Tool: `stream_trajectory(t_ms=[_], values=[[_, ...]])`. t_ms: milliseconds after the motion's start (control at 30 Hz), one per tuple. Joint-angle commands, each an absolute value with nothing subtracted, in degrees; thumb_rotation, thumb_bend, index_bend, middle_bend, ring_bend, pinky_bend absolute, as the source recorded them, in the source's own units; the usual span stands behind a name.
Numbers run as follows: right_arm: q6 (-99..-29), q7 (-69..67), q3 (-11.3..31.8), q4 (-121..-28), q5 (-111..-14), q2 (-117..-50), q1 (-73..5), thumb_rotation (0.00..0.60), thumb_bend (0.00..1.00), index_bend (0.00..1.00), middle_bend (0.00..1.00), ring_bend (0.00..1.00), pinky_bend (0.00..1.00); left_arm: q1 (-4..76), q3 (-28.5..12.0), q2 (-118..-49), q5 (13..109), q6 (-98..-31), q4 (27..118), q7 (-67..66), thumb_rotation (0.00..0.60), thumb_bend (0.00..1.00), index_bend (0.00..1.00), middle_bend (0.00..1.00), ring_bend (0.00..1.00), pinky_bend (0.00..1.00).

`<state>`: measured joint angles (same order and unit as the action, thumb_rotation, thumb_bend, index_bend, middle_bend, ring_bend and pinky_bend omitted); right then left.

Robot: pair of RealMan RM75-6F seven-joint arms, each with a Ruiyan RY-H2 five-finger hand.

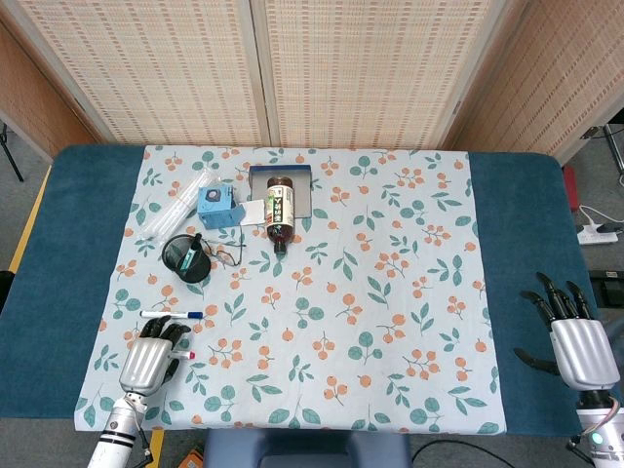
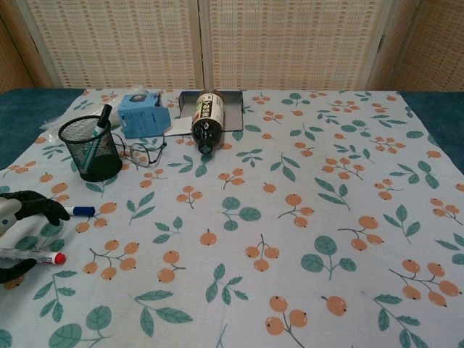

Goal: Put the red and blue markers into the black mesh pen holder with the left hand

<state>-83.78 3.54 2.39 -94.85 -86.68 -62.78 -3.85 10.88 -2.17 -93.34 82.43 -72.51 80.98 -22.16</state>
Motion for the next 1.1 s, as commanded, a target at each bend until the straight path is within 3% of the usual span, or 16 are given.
stream_trajectory(t_ms=[33, 533, 1100], values=[[-83.79, 3.53, 2.41, -94.86, -86.68, -62.78, -3.87, 0.600, 0.00, 0.23, 0.01, 0.15, 0.05, 10.52, -1.84, -93.45, 81.74, -72.81, 80.87, -22.44, 0.600, 0.31, 0.32, 0.32, 0.13, 0.15], [-84.15, 3.57, 2.36, -95.18, -86.96, -62.66, -3.78, 0.600, 0.00, 0.23, 0.01, 0.16, 0.05, 9.41, -0.72, -94.47, 81.36, -75.37, 80.00, -23.24, 0.600, 0.31, 0.39, 0.39, 0.17, 0.16], [-84.94, 2.87, 2.53, -95.21, -87.15, -62.27, -3.49, 0.600, 0.00, 0.26, 0.01, 0.17, 0.05, 8.85, -0.42, -97.33, 81.30, -77.66, 77.12, -25.93, 0.600, 0.31, 0.56, 0.61, 0.29, 0.21]])
